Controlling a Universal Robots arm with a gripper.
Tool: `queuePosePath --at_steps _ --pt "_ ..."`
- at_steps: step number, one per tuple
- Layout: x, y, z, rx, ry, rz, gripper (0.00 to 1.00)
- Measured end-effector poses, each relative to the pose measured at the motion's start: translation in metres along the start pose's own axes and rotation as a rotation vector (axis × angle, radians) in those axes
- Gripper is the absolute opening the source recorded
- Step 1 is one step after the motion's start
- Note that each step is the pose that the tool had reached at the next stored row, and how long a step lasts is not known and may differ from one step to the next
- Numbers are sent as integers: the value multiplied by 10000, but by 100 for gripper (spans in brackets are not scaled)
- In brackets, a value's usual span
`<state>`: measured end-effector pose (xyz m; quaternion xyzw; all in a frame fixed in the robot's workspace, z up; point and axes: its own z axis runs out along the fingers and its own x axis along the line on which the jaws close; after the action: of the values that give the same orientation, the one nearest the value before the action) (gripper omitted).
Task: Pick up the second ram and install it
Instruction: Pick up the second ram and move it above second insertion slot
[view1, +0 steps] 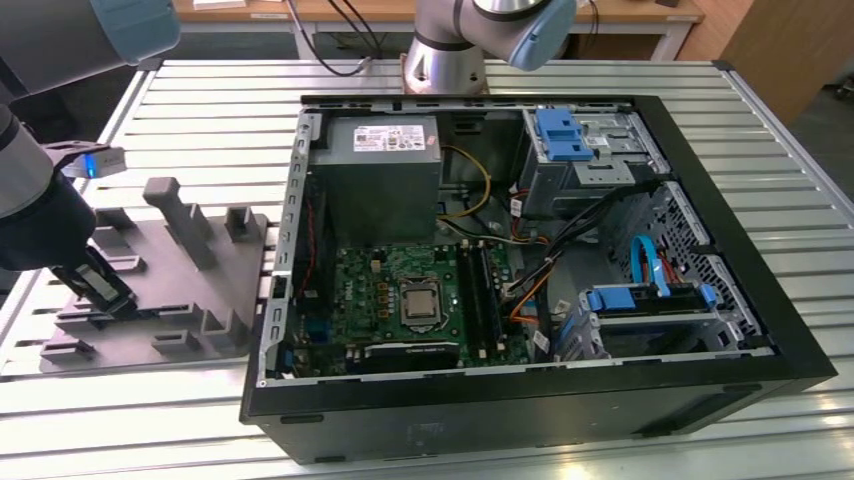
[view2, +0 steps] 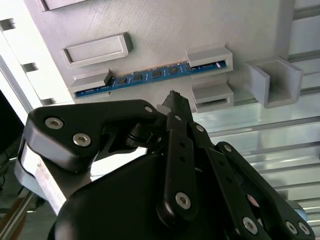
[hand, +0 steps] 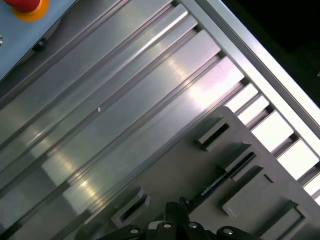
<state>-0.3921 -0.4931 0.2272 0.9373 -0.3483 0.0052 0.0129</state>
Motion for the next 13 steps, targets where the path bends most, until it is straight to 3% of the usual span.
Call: queuePosePath --at_steps 8,13 --pt "0 0 3 10 7 -330 10" --pt "-1 0 19 -9 -11 526 10"
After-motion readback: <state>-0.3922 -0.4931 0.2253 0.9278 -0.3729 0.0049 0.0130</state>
